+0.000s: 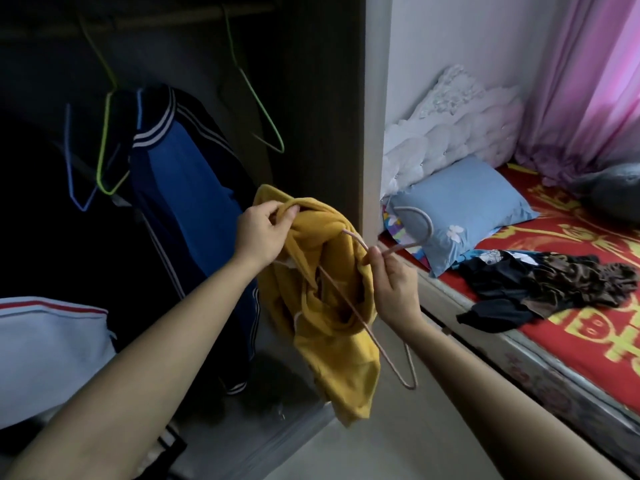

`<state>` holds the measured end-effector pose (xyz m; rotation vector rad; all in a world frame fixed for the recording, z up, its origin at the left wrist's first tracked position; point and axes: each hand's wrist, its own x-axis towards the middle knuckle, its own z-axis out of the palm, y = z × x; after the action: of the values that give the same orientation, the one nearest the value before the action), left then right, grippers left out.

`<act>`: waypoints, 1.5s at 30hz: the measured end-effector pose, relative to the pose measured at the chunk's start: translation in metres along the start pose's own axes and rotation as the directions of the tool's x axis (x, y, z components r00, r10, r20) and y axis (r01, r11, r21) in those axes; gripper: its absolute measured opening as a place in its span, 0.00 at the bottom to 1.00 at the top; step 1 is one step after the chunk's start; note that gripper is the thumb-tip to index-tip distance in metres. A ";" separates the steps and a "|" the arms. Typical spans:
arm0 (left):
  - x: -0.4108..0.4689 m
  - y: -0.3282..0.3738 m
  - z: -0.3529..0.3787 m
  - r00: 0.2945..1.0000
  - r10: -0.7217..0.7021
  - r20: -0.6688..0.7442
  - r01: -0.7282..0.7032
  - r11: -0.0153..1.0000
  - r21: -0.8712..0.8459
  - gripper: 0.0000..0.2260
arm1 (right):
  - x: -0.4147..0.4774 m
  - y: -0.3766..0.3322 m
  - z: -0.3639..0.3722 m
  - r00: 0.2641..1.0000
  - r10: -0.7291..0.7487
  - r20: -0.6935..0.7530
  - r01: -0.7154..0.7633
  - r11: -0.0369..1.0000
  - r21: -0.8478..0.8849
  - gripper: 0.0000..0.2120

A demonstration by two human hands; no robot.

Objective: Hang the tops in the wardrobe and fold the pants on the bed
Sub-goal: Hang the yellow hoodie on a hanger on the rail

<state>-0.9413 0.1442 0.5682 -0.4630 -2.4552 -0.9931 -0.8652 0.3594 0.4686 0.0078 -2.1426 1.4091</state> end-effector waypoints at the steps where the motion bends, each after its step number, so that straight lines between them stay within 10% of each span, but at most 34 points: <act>1: 0.002 0.005 0.000 1.000 -0.017 0.015 0.018 0.995 -0.097 0.15 | 0.002 -0.002 0.004 0.997 0.072 0.018 -0.072 0.997 0.032 0.23; 7: 0.018 0.012 -0.005 0.988 0.012 0.154 -0.017 0.999 0.031 0.11 | 0.031 -0.023 -0.005 0.996 -0.068 0.066 0.068 0.998 -0.011 0.26; 15: 0.036 0.015 -0.022 0.799 -0.047 0.599 -0.143 0.954 0.265 0.53 | 0.047 -0.035 -0.041 0.976 -0.219 0.012 0.219 0.973 -0.069 0.20; 18: 0.041 0.025 -0.015 0.758 -0.042 0.651 -0.076 0.985 0.152 0.32 | 0.050 -0.035 -0.049 0.977 -0.210 0.039 0.213 0.971 -0.112 0.17; 23: 0.040 0.028 -0.001 0.832 0.068 0.551 -0.098 0.995 0.024 0.10 | 0.048 -0.031 -0.060 0.977 -0.167 0.135 0.184 0.975 -0.128 0.19; 39: 0.022 0.072 0.016 0.938 0.003 0.347 -0.044 0.993 0.110 0.23 | 0.027 -0.006 -0.040 0.946 -0.109 0.306 0.214 0.918 -0.334 0.14; 42: 0.024 0.066 0.017 0.977 -0.011 0.212 -0.013 0.993 0.115 0.24 | 0.022 0.017 -0.042 0.988 -0.063 0.139 0.136 0.775 -0.618 0.26; 45: 0.022 0.061 0.016 0.995 -0.040 0.096 0.032 0.996 0.082 0.25 | 0.007 0.027 -0.033 0.957 0.160 -0.243 -0.274 0.773 -0.572 0.49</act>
<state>-0.9362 0.2007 0.6036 -0.4521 -2.5876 -0.9021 -0.8647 0.4011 0.4580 -0.6110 -2.3922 0.7336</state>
